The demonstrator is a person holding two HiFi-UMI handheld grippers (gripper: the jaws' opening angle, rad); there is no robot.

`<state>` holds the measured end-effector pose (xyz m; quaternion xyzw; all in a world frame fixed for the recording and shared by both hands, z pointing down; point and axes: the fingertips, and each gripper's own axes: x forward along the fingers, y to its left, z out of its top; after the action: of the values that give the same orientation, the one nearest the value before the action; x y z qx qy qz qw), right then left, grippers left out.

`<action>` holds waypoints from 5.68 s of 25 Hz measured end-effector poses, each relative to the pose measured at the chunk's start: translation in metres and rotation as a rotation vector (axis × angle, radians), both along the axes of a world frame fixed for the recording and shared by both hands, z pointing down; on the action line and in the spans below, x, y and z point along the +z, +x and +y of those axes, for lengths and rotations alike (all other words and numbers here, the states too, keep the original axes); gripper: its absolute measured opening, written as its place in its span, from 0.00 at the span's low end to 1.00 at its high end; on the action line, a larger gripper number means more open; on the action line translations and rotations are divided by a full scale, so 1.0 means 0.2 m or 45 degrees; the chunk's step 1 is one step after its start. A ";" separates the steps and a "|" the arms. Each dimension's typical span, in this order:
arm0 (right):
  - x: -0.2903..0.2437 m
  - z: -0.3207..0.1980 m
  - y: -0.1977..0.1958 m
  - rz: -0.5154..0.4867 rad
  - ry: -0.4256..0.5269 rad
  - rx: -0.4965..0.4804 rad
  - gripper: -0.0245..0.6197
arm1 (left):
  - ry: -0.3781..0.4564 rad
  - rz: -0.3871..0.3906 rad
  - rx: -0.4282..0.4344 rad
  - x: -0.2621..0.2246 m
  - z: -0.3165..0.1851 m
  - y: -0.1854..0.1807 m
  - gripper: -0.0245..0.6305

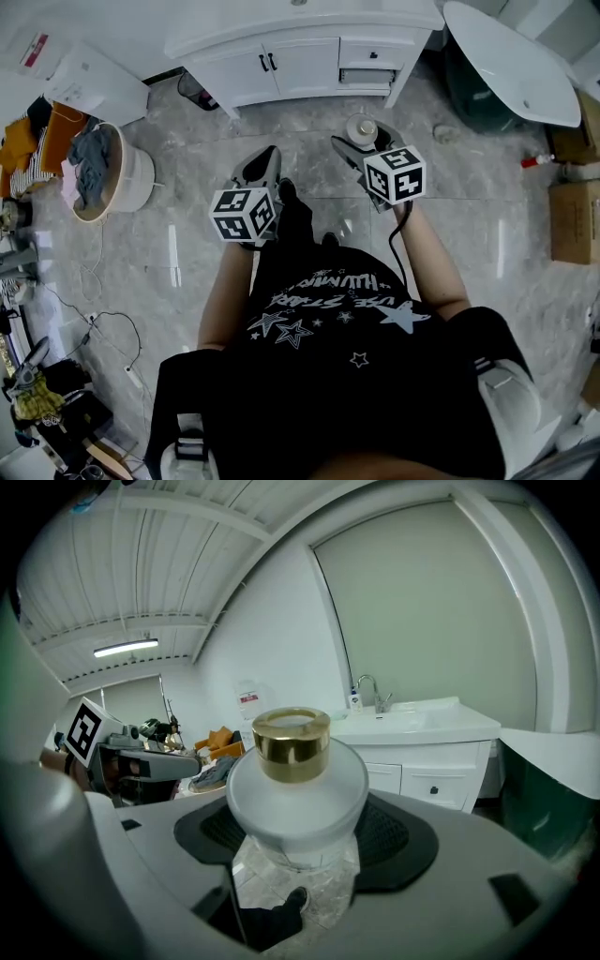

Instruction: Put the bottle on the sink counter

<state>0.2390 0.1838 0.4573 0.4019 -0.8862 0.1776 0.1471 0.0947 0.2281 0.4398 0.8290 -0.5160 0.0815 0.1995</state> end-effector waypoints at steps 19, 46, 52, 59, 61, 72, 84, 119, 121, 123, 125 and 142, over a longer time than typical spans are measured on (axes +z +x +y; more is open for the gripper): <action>0.03 -0.58 -0.22 0.045 0.003 -0.024 0.55 | 0.003 0.030 -0.011 0.06 -0.63 -0.22 0.05; 0.00 -2.01 -1.15 0.098 -0.008 -0.008 0.55 | -0.022 0.057 -0.032 0.11 -1.98 -1.11 0.05; 0.03 -2.18 -1.26 0.101 -0.020 -0.047 0.55 | -0.035 0.056 -0.062 0.14 -2.12 -1.23 0.05; 0.07 -2.45 -1.42 0.105 -0.026 -0.163 0.55 | -0.063 0.044 -0.140 0.18 -2.32 -1.33 0.05; 0.09 -2.54 -1.50 0.102 -0.032 -0.223 0.55 | -0.072 0.039 -0.197 0.19 -2.38 -1.38 0.05; 0.15 -2.98 -1.86 0.128 -0.035 -0.557 0.55 | -0.100 0.039 -0.479 0.19 -2.71 -1.58 0.05; 0.36 -3.08 -2.22 0.205 -0.028 -0.902 0.55 | -0.160 0.027 -0.734 0.28 -2.82 -1.76 0.05; 0.62 -3.10 -2.49 0.347 0.058 -1.107 0.55 | -0.248 0.060 -0.925 0.40 -2.82 -1.84 0.05; 0.62 -3.10 -2.50 0.343 0.059 -1.102 0.55 | -0.248 0.061 -0.923 0.40 -2.82 -1.84 0.05; 0.62 -3.10 -2.50 0.340 0.062 -1.099 0.55 | -0.248 0.060 -0.923 0.40 -2.82 -1.84 0.05; 0.61 -3.10 -2.50 0.334 0.063 -1.095 0.55 | -0.246 0.060 -0.920 0.40 -2.82 -1.84 0.05; 0.64 -3.04 -2.35 0.391 -0.084 -0.958 0.55 | -0.214 0.097 -0.847 0.37 -2.68 -1.80 0.05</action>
<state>-0.2317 -0.4244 0.5856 0.0663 -0.9330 0.0776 0.3452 -0.2658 -0.3081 0.5136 0.5984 -0.7418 0.0232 0.3020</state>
